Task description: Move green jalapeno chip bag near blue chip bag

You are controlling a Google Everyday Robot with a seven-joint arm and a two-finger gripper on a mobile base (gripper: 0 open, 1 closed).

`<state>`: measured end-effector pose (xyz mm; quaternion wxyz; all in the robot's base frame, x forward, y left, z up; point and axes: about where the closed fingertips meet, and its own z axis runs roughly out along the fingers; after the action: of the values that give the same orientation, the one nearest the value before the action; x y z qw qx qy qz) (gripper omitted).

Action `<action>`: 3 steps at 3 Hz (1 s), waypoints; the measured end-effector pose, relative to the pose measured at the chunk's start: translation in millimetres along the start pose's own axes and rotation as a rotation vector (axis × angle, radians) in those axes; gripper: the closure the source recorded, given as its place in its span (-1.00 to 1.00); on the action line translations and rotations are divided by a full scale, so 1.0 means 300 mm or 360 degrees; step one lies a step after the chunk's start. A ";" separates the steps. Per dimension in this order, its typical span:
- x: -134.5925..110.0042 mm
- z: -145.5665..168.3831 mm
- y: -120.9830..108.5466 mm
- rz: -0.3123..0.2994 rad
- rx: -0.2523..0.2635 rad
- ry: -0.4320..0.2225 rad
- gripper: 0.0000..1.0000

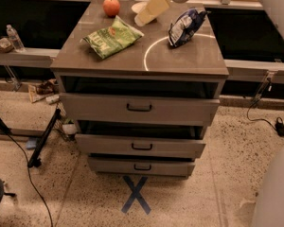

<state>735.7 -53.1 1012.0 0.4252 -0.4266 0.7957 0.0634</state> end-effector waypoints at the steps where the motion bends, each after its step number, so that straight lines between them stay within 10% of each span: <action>1: -0.010 0.091 0.015 0.0067 0.0051 -0.0017 -1.00; 3: -0.031 0.362 0.047 0.0107 -0.0023 0.0024 -1.00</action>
Offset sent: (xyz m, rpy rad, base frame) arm 0.0674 0.0570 -0.0653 0.0612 0.0421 -0.0962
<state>795.6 11.8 946.7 0.4139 -0.4030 0.8123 0.0801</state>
